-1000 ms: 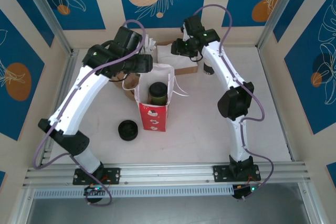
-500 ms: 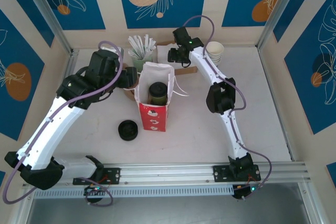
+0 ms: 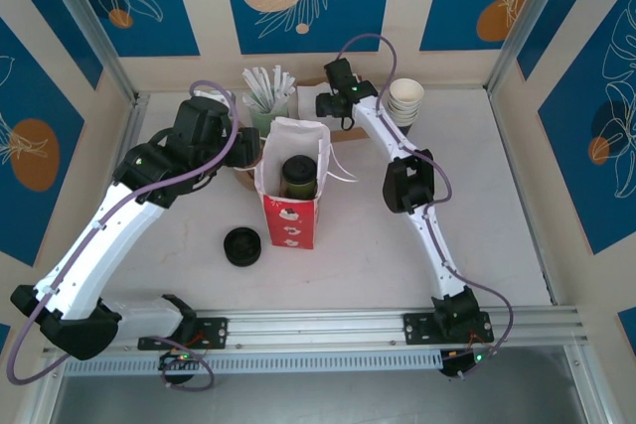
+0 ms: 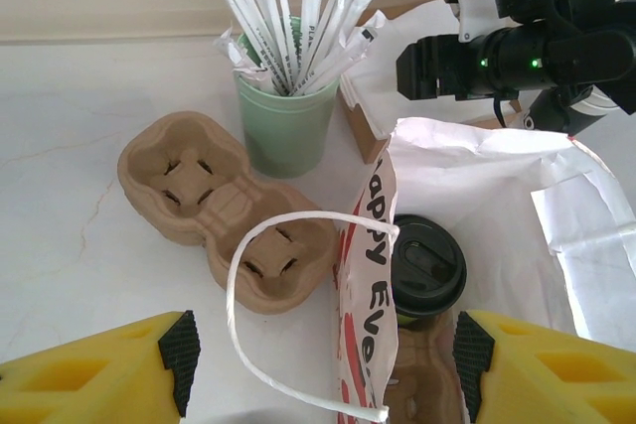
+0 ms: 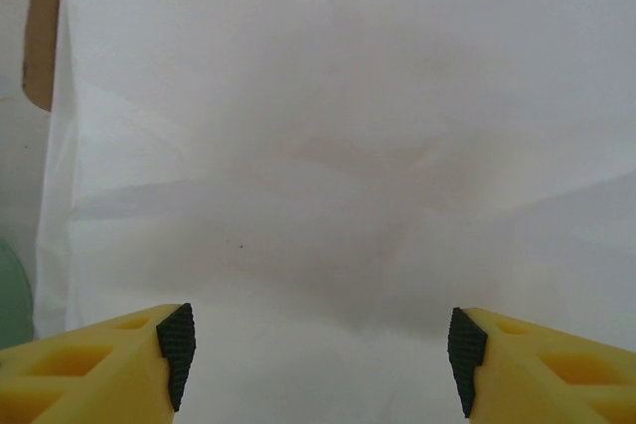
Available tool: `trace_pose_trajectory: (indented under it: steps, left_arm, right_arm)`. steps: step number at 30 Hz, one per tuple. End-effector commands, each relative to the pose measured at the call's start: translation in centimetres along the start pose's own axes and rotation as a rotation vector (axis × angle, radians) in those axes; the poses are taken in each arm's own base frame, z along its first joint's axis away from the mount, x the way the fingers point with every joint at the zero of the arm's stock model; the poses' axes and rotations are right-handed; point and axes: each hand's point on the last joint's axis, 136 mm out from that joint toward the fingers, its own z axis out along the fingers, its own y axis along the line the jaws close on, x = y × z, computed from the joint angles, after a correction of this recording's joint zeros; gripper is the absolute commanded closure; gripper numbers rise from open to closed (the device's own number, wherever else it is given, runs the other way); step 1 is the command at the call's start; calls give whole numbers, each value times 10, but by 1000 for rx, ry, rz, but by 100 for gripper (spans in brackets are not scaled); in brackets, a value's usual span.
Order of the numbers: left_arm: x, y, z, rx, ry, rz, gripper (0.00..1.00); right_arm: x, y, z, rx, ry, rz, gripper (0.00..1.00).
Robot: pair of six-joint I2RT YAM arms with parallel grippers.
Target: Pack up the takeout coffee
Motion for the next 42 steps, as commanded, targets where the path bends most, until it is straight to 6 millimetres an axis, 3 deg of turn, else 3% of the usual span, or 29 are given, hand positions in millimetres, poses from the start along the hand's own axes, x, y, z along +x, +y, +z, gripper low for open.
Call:
trace_pose_trajectory:
  steps: [1, 16, 21, 28, 38, 42]
  left_arm:
    - [-10, 7, -3, -29, -34, 16, 30]
    - [0, 13, -2, -46, -18, 28, 30]
    - [3, 15, -4, -49, -18, 22, 30]
    - [5, 16, -6, -45, -15, 18, 30]
    - [14, 17, -3, -46, 5, 17, 30]
    - [17, 18, -3, -46, 9, 14, 29]
  right_arm:
    - [-13, -4, 2, 8, -50, -14, 29]
    - [19, -13, 32, 44, 31, -8, 29]
    - [23, -13, 35, 45, 42, 0, 37]
    - [11, -6, 26, 9, 14, -2, 52]
    - [-18, 0, 7, -17, -77, -10, 60]
    - [-26, 2, 3, -25, -103, -7, 68]
